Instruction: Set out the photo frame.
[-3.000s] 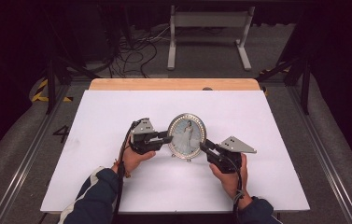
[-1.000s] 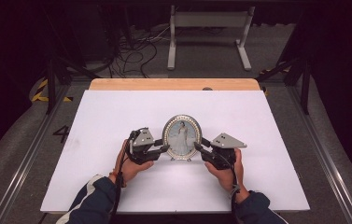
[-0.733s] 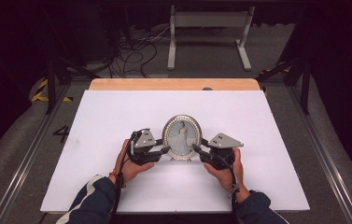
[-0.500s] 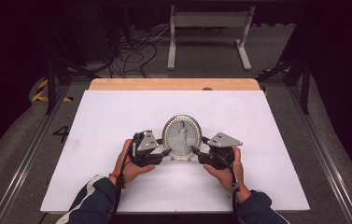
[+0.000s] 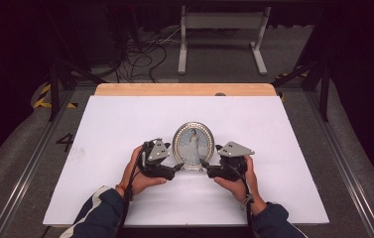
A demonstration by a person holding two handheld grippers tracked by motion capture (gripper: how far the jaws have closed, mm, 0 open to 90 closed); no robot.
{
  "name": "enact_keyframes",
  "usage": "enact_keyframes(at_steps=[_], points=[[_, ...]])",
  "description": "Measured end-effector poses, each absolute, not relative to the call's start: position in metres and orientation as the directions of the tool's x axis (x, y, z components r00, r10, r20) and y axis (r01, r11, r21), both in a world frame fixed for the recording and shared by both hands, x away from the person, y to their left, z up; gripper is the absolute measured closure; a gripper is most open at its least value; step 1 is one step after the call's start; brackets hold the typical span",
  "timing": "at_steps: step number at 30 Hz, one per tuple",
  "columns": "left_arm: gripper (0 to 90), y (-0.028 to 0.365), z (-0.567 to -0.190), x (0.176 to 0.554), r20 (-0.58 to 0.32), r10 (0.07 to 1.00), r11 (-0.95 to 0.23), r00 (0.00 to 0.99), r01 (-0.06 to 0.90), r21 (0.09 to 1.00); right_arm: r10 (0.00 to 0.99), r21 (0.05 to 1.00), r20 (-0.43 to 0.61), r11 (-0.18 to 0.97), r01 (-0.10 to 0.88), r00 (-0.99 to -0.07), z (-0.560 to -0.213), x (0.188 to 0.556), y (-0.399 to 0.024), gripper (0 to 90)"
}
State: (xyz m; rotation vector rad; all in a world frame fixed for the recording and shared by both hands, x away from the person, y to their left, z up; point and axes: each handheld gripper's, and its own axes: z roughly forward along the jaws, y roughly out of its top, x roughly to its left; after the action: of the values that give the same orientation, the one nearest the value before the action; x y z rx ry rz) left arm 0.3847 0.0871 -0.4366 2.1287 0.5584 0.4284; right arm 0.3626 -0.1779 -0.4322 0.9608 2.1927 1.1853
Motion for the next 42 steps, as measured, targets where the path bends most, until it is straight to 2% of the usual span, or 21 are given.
enact_keyframes(at_steps=[8,9,42], points=[[8.2,0.086,-0.438,0.385,0.089,0.517,-0.521,0.851,0.231,0.822,0.75,0.846,-0.061,0.389,0.364,-0.659,-0.434,0.364,-0.177,16.4],[7.2,0.086,-0.438,0.385,0.091,0.515,-0.523,0.852,0.228,0.821,0.743,0.84,-0.07,0.404,0.362,-0.666,-0.433,0.365,-0.177,11.7],[7.6,0.096,-0.428,0.378,0.206,0.51,-0.587,0.835,0.163,0.793,0.708,0.797,-0.206,0.522,0.304,-0.676,-0.42,0.361,-0.183,13.9]])
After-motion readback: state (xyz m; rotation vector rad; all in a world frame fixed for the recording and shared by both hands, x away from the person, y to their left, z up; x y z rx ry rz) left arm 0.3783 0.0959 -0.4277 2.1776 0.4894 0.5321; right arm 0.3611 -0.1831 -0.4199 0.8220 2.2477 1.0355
